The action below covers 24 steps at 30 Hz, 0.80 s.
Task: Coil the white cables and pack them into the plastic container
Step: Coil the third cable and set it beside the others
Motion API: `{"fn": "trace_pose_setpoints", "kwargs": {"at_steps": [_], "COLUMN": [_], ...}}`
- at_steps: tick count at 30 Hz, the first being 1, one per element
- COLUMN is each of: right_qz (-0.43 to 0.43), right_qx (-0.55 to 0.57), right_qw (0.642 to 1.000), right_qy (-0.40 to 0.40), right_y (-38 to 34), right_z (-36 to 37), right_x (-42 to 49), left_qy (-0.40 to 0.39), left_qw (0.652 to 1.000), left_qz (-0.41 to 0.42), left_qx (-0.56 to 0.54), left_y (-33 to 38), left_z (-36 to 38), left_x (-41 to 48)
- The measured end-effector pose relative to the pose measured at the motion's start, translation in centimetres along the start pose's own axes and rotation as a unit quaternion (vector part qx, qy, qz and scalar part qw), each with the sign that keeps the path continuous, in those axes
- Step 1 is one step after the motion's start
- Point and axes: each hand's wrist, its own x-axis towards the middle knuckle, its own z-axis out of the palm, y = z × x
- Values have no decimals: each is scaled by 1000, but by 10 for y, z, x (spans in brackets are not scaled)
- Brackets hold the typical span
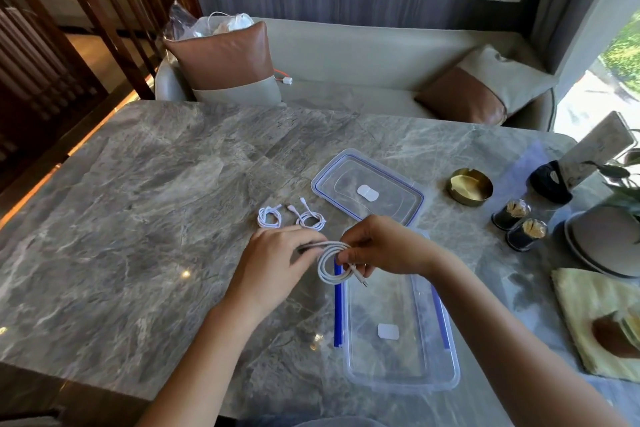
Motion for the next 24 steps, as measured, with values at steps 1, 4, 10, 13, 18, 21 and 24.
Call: {"fn": "trace_pose_setpoints", "kwargs": {"at_steps": [1, 4, 10, 13, 18, 21, 24], "right_qz": [0, -6, -14, -15, -2, 11, 18], "right_qx": [13, 79, 226, 273, 287, 246, 216], "right_qw": [1000, 997, 970, 958, 954, 963, 972], "right_qy": [5, 24, 83, 89, 91, 110, 93], "right_y": [0, 1, 3, 3, 2, 5, 3], "right_z": [-1, 0, 8, 12, 15, 18, 25], "right_x": [-1, -2, -4, -4, -3, -2, -1], "left_qy": [20, 90, 121, 97, 45, 82, 82], "left_qw": [1000, 994, 973, 933, 902, 898, 897], "left_qz": [-5, -24, -98, -179, -223, -190, -152], "left_qx": [-22, -60, -169, -296, -368, -388, -406], "left_y": [-1, 1, 2, -2, -4, 0, 11], "left_z": [0, 6, 23, 25, 21, 14, 11], "left_x": [-1, -6, -21, -23, -22, -21, -16]}}
